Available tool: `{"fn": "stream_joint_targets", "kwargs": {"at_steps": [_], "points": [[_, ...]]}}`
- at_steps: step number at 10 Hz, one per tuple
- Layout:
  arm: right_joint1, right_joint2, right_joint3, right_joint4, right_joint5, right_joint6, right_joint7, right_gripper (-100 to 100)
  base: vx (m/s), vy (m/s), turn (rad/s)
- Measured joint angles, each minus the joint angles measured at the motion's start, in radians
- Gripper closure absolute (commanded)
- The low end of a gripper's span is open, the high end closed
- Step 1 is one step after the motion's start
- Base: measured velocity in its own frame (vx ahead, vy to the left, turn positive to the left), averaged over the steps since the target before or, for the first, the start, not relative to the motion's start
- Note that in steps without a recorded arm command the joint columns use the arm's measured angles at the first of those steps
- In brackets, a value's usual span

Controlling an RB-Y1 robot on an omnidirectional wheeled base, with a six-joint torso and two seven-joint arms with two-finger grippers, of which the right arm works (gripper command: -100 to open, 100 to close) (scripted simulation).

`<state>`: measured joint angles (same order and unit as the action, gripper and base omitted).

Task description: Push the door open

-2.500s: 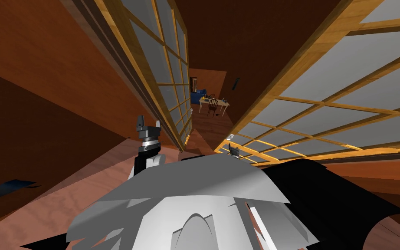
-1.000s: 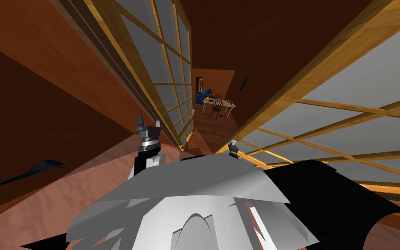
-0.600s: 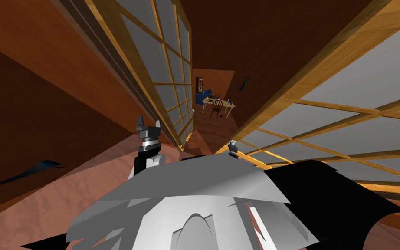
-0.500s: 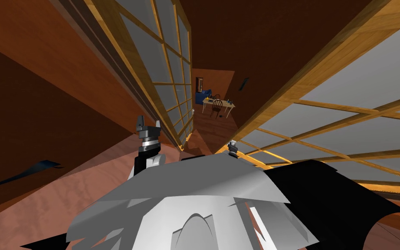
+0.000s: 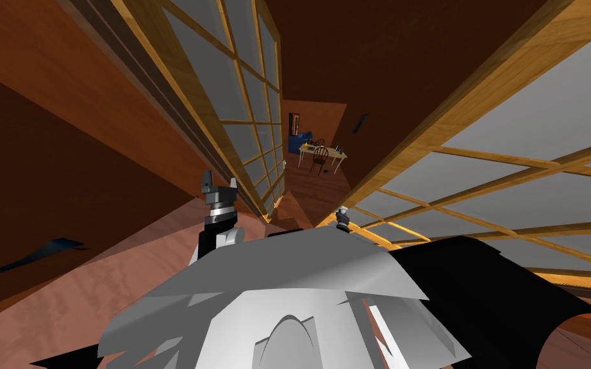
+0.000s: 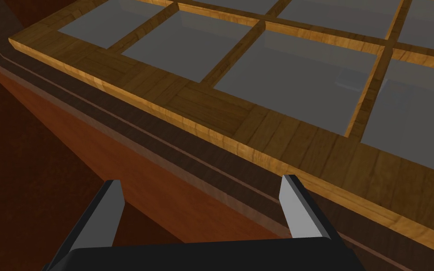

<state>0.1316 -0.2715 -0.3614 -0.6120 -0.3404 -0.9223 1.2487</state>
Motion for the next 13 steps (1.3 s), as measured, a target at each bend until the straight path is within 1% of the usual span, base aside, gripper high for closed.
{"fn": "stream_joint_targets", "kwargs": {"at_steps": [2,5,6,7,9,11,12,13], "points": [[-0.009,0.004,0.008,0.007,-0.011,-0.005,-0.058,100,0.023,-0.04,-0.024],[-0.012,0.018,0.021,-0.011,-0.03,0.0,-0.143,100,0.021,-0.049,-0.029],[-0.011,0.022,0.022,-0.017,-0.033,0.002,-0.158,100,0.026,-0.026,-0.024],[-0.014,0.02,0.026,-0.017,-0.038,0.005,-0.183,100,0.033,-0.046,-0.037],[-0.008,0.03,0.031,-0.038,-0.049,0.013,-0.226,100,0.023,-0.02,0.002],[-0.022,0.027,0.034,-0.022,-0.055,0.008,-0.252,100,0.01,-0.034,-0.042],[-0.044,0.023,0.041,0.016,-0.06,-0.008,-0.285,100,0.036,-0.042,-0.033],[-0.048,0.03,0.042,0.017,-0.063,-0.014,-0.302,100,0.02,-0.012,0.018]]}}
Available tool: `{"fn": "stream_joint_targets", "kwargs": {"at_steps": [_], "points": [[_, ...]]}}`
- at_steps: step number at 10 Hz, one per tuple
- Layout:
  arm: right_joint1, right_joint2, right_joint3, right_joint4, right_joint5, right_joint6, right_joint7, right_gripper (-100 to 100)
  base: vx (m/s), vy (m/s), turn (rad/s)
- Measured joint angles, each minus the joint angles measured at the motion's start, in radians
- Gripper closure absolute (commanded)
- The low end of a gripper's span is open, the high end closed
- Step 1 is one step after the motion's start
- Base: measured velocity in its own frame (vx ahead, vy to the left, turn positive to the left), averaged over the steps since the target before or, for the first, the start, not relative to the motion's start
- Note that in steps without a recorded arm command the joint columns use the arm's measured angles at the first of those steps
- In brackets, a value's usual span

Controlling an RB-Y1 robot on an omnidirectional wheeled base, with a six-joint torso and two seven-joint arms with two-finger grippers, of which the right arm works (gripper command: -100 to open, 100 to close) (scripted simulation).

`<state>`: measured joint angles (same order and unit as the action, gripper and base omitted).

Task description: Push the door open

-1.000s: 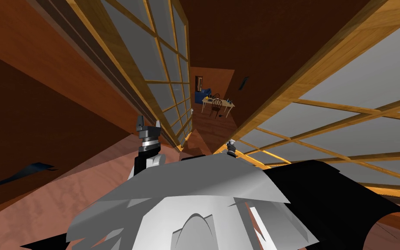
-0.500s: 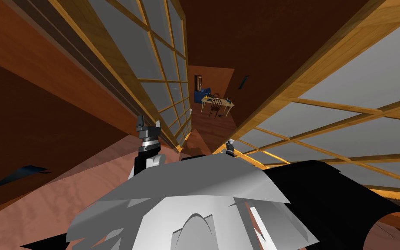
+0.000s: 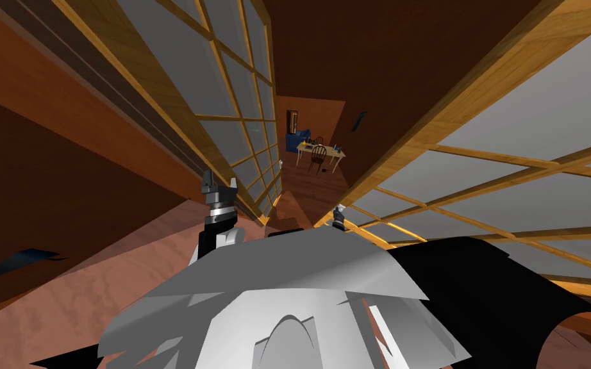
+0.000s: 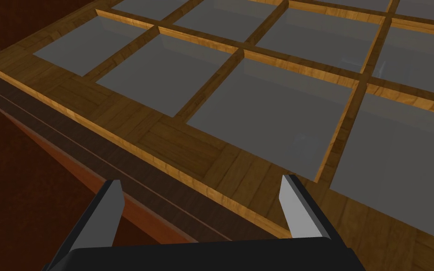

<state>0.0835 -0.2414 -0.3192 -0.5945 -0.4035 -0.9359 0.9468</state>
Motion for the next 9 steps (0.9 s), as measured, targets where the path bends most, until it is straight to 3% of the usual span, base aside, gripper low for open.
{"fn": "stream_joint_targets", "kwargs": {"at_steps": [2,4,5,6,7,9], "points": [[-0.003,-0.006,0.0,0.005,-0.001,-0.004,-0.014,100,0.001,0.001,0.009],[0.016,0.003,0.003,-0.033,-0.007,0.012,-0.027,100,0.026,-0.026,-0.04],[0.014,0.006,0.009,-0.033,-0.014,0.015,-0.055,100,0.03,-0.036,0.002],[-0.002,0.001,0.012,-0.002,-0.017,0.002,-0.083,100,0.035,-0.027,-0.044],[0.013,0.012,0.014,-0.039,-0.025,0.014,-0.103,100,0.057,-0.032,-0.076],[0.009,0.02,0.019,-0.049,-0.038,0.019,-0.146,100,0.034,-0.025,0.001]]}}
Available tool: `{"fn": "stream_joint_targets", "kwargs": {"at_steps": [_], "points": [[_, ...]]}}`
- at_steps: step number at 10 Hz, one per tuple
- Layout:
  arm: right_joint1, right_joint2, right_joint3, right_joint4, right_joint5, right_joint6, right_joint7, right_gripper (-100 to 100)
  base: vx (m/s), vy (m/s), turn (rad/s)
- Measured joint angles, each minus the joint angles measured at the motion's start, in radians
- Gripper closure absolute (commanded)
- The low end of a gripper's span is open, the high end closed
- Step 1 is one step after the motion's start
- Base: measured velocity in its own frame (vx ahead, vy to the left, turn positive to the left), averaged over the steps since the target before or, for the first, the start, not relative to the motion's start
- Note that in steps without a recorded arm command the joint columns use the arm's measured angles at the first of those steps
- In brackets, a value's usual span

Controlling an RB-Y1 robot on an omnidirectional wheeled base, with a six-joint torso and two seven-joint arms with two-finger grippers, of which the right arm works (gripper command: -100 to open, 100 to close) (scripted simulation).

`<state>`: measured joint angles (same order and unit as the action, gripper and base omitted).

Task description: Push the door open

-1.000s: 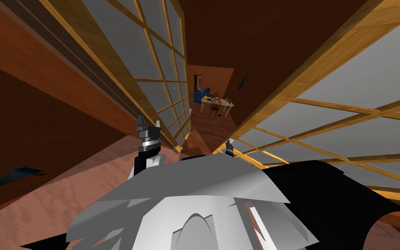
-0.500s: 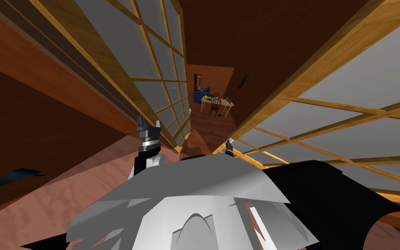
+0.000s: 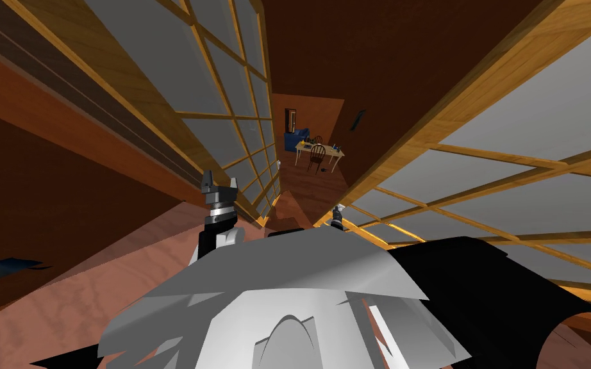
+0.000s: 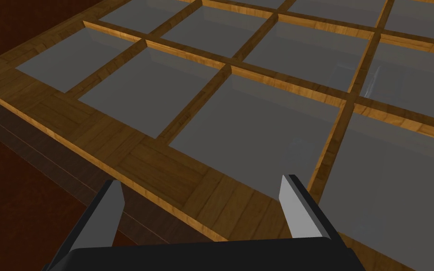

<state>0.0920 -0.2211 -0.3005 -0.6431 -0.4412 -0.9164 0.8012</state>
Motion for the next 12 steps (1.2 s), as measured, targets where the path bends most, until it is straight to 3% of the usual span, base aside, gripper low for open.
{"fn": "stream_joint_targets", "kwargs": {"at_steps": [3,4,5,7,9,12], "points": [[-0.01,0.001,0.005,0.001,-0.01,0.001,-0.046,100,0.018,-0.025,-0.034],[-0.033,-0.005,0.011,0.045,-0.015,-0.018,-0.074,100,0.034,-0.029,0.003],[-0.032,-0.003,0.014,0.046,-0.018,-0.023,-0.096,100,0.039,-0.025,-0.033],[-0.024,0.011,0.02,0.012,-0.035,-0.007,-0.141,100,0.059,-0.042,-0.026],[-0.036,0.002,0.028,0.03,-0.045,-0.014,-0.202,100,0.042,-0.031,-0.043],[-0.048,0.014,0.036,0.024,-0.066,-0.014,-0.27,100,0.052,-0.04,-0.036]]}}
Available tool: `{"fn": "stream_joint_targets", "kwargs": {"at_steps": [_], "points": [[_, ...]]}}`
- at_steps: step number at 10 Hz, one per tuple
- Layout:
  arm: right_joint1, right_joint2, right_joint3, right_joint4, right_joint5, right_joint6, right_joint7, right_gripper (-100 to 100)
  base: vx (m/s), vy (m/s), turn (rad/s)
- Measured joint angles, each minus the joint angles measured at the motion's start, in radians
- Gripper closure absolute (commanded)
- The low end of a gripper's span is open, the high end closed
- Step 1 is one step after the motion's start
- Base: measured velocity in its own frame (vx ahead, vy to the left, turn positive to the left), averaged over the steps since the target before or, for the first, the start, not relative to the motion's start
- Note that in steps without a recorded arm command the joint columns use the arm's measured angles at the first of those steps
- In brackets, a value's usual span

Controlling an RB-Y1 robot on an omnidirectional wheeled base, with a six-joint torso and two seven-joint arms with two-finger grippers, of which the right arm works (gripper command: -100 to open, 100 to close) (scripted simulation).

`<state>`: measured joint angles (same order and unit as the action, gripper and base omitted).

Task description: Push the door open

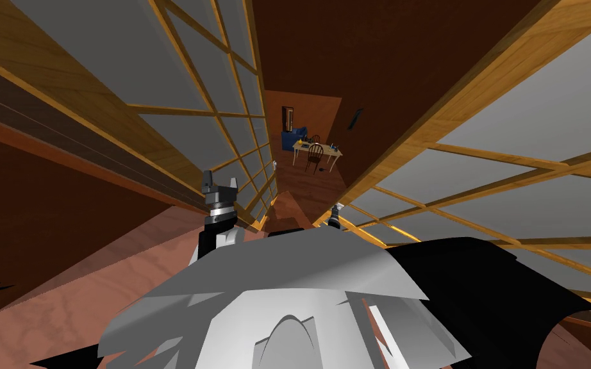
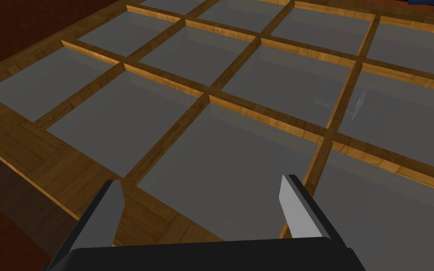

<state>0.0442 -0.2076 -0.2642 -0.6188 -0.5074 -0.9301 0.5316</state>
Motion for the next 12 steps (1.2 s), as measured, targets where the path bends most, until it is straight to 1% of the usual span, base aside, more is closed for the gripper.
{"fn": "stream_joint_targets", "kwargs": {"at_steps": [1,2,3,4,5,6,7,8,10,11,12], "points": [[-0.004,-0.002,0.005,0.008,-0.003,-0.006,-0.027,100,0.018,-0.016,-0.013],[-0.018,-0.005,0.004,0.025,-0.006,-0.011,-0.04,100,-0.006,-0.013,-0.01],[-0.035,-0.008,0.003,0.05,-0.006,-0.021,-0.044,100,-0.004,-0.004,0.022],[-0.006,0.004,0.0,-0.006,-0.008,-0.003,-0.033,100,0.03,-0.02,-0.053],[-0.009,0.005,0.007,0.001,-0.012,-0.003,-0.053,100,0.032,-0.013,-0.029],[-0.004,0.006,0.01,-0.008,-0.015,0.001,-0.071,100,0.01,0.004,0.017],[-0.001,0.003,0.012,-0.004,-0.015,-0.005,-0.082,100,0.006,0.009,-0.01],[-0.016,0.0,0.011,0.019,-0.016,-0.014,-0.087,100,0.0,0.0,0.0],[-0.021,0.004,0.008,0.019,-0.018,-0.012,-0.08,100,-0.004,-0.013,0.002],[0.01,0.02,0.006,-0.039,-0.018,0.005,-0.063,100,-0.009,0.004,-0.026],[0.026,0.026,0.006,-0.078,-0.02,0.026,-0.05,100,-0.013,0.009,0.014]]}}
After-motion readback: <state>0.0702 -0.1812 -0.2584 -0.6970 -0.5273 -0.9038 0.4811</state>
